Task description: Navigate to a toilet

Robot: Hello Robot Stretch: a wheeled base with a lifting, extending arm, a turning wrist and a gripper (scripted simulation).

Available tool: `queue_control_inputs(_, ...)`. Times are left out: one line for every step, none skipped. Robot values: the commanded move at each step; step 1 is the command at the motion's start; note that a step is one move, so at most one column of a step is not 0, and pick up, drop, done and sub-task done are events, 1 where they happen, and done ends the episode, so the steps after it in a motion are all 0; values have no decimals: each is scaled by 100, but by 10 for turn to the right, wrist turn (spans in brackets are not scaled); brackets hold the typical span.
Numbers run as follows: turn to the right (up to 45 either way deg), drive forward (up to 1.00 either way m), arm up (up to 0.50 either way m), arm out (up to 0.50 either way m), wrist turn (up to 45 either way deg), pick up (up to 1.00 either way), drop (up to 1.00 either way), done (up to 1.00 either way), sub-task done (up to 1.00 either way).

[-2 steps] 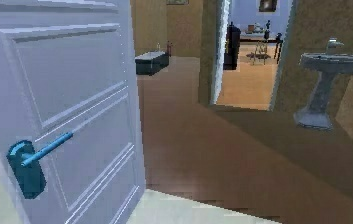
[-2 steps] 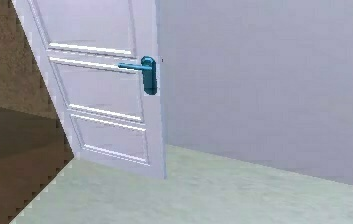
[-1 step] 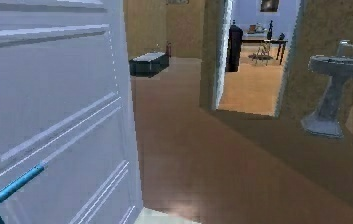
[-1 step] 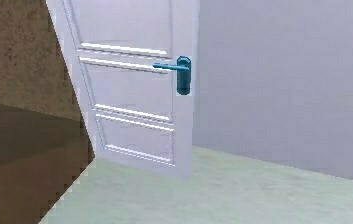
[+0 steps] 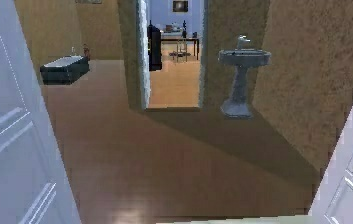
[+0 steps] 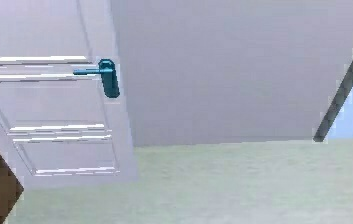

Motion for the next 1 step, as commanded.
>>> queue_control_inputs(0,65,0,0,0,0,0,0,0)
